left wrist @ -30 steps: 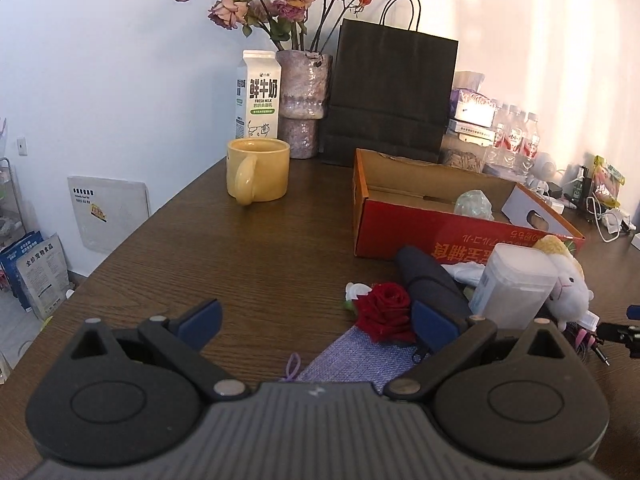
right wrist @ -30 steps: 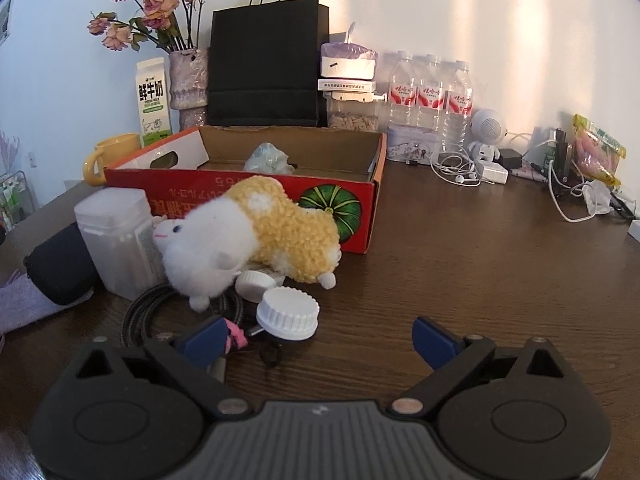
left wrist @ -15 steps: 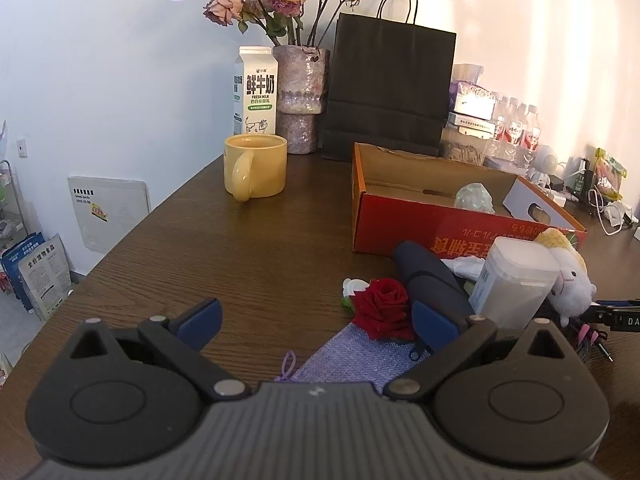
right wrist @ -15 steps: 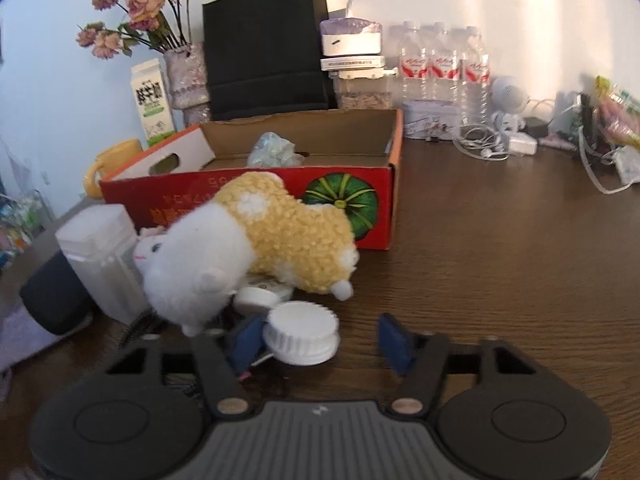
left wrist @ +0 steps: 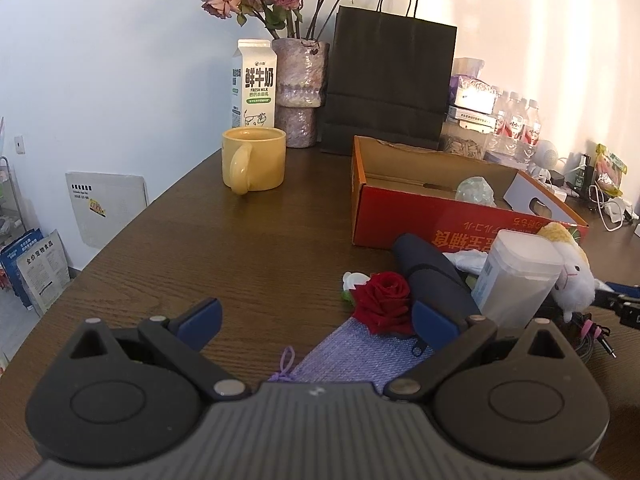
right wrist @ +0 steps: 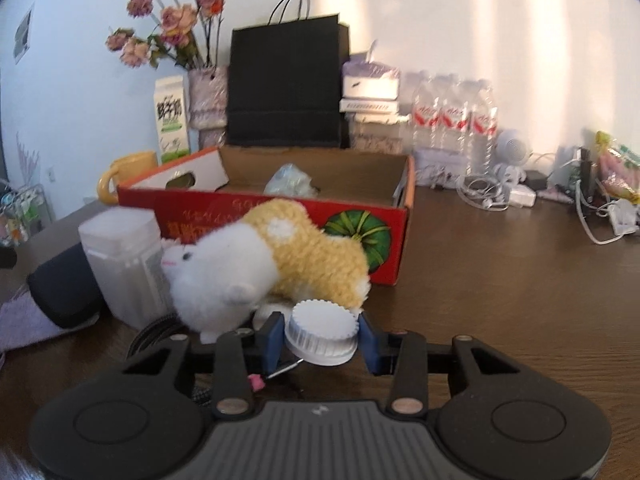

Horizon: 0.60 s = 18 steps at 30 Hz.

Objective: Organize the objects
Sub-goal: 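Move the right tool to the white cap near the plush sheep and grasp it, then grasp the purple drawstring pouch with the left tool and lift it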

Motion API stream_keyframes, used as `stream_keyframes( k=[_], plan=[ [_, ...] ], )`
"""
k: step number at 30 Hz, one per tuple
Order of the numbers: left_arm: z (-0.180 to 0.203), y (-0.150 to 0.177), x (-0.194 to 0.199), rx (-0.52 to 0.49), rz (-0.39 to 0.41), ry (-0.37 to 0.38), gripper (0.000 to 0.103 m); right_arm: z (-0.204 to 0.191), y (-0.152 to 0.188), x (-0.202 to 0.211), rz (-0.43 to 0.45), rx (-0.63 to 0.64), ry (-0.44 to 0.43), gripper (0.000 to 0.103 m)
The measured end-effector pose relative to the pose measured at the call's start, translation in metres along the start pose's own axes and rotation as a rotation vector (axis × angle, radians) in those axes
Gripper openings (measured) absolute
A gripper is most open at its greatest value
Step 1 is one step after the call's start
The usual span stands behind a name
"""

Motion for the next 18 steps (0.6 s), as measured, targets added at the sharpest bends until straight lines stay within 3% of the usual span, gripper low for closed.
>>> stream_keyframes(
  k=[7, 18],
  plan=[
    [0.003, 0.006, -0.003, -0.040, -0.028, 0.020, 0.103, 0.004, 0.002, 0.017, 0.069, -0.033, 0.027, 0.039],
    [0.028, 0.039, -0.020, -0.260, -0.167, 0.080, 0.103, 0.000, 0.004, 0.019, 0.069, -0.024, 0.034, 0.039]
  ],
)
Point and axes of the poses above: each gripper's, at about its wrist camera, not at the fingertips, and x roughly against the way its jaws point, z to its right, y to its underside, the point moved 3 cm from there along -x, roughly the way its jaws point, and after that the axes turned 5 degrees about y, right-handed, at the moved point
